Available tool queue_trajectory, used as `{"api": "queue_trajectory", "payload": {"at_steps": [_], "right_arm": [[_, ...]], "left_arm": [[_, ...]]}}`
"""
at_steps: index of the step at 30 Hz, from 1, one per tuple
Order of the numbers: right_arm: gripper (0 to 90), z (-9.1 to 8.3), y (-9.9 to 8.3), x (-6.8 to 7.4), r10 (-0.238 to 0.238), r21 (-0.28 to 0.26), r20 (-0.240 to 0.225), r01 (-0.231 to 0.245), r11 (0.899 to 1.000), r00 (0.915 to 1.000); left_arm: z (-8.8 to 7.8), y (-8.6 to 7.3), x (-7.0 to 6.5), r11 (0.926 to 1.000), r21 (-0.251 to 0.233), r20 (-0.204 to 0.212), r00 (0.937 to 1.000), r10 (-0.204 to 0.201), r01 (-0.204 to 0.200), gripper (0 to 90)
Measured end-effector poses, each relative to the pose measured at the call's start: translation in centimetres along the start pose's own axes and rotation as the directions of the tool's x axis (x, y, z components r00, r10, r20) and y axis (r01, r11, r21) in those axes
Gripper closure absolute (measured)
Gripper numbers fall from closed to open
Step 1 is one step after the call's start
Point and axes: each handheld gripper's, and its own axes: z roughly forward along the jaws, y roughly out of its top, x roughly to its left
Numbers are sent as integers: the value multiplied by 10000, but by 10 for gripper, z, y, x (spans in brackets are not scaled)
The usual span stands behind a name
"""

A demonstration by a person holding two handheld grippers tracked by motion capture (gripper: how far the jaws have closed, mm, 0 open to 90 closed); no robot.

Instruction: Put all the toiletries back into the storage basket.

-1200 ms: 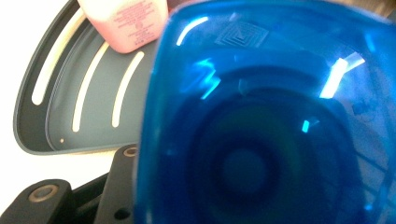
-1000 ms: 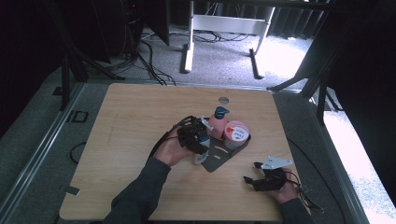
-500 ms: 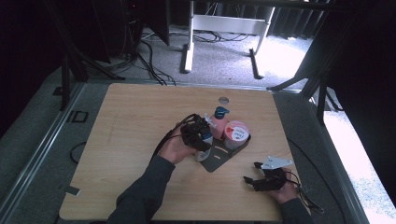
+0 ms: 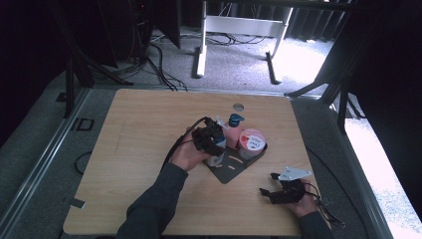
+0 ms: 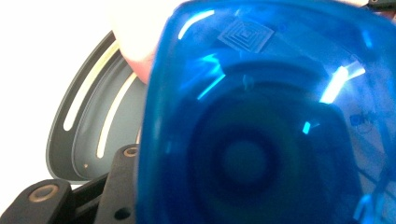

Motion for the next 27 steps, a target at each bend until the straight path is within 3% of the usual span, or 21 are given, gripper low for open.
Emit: {"api": "queue_trajectory", "payload": {"at_steps": [8, 20, 27], "right_arm": [[217, 0, 0, 0, 8, 5, 0, -8, 10000, 10000], [216, 0, 0, 0, 24, 11, -9, -24, 10000, 10000], [216, 0, 0, 0, 20, 12, -9, -20, 10000, 10000]], "left_arm": [[-1, 0, 8, 9994, -187, -59, 9995, -307, 306, 549], [1, 9, 17, 9984, -274, -523, 9973, -512, 498, 549], [-1, 10, 23, 9965, -581, -743, 9952, -637, 595, 548]]}}
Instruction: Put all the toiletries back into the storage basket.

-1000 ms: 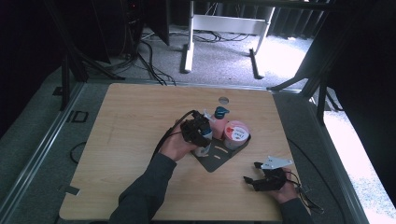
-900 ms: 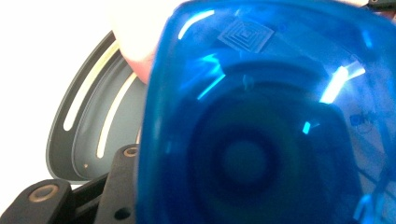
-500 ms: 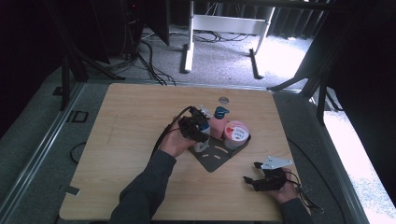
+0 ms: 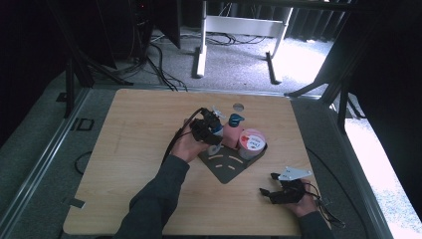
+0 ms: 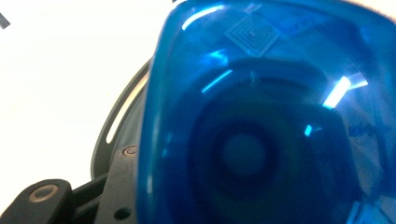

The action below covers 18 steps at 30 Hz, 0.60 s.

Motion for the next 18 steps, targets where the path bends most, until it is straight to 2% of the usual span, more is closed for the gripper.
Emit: {"api": "queue_trajectory", "payload": {"at_steps": [6, 18], "right_arm": [[216, 0, 0, 0, -1, 1, 1, 1, 10000, 10000], [216, 0, 0, 0, -1, 0, 1, 1, 10000, 10000]], "left_arm": [[1, -1, 8, 9997, 6, -160, 9996, -226, 226, 549], [5, 0, 16, 9987, -60, -306, 9983, -506, 504, 549]]}}
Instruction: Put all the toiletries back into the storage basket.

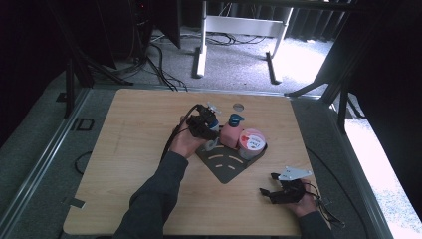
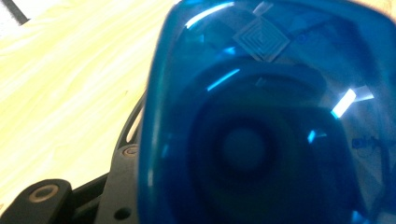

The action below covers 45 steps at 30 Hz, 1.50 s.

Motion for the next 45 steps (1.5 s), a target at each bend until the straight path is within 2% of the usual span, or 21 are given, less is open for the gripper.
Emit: {"api": "queue_trajectory", "payload": {"at_steps": [10, 20, 35, 45], "right_arm": [[216, 0, 0, 0, 2, 1, -2, -2, 10000, 10000], [216, 0, 0, 0, -2, 0, -5, 2, 10000, 10000], [213, 0, 0, 0, -25, 14, -13, 25, 10000, 10000], [212, 0, 0, 0, -20, 17, -20, 20, 10000, 10000]], "left_arm": [[3, 9, 4, 10000, -7, -190, 9998, -52, 52, 550], [10, 12, 8, 9992, -186, -233, 9991, -363, 358, 550], [34, 14, 21, 9970, -247, -596, 9954, -753, 740, 549], [47, 16, 24, 9948, -335, -674, 9929, -985, 964, 549]]}}
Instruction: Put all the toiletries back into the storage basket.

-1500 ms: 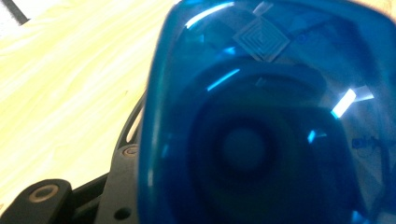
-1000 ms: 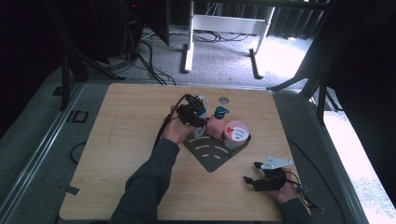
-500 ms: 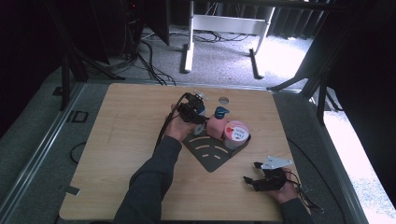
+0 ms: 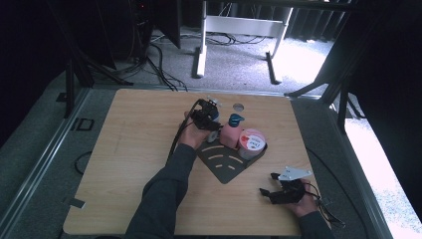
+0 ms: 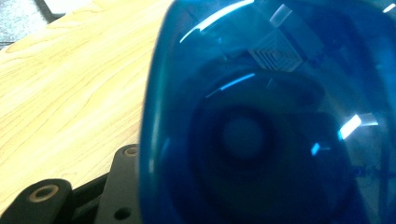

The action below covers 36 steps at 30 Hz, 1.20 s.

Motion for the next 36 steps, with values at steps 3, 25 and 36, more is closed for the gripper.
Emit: {"api": "queue_trajectory", "payload": {"at_steps": [3, 25, 36], "right_arm": [[211, 0, 0, 0, -3, 3, -8, 3, 10000, 10000], [210, 0, 0, 0, -23, -1, -5, 23, 10000, 10000], [209, 0, 0, 0, -26, 8, -4, 26, 10000, 10000]], "left_arm": [[3, 1, 1, 10000, -3, 2, 10000, -62, 62, 549], [18, 8, 2, 9996, 101, 142, 9995, -266, 264, 549], [22, 9, 3, 9989, -18, 468, 9978, -465, 466, 549]]}}
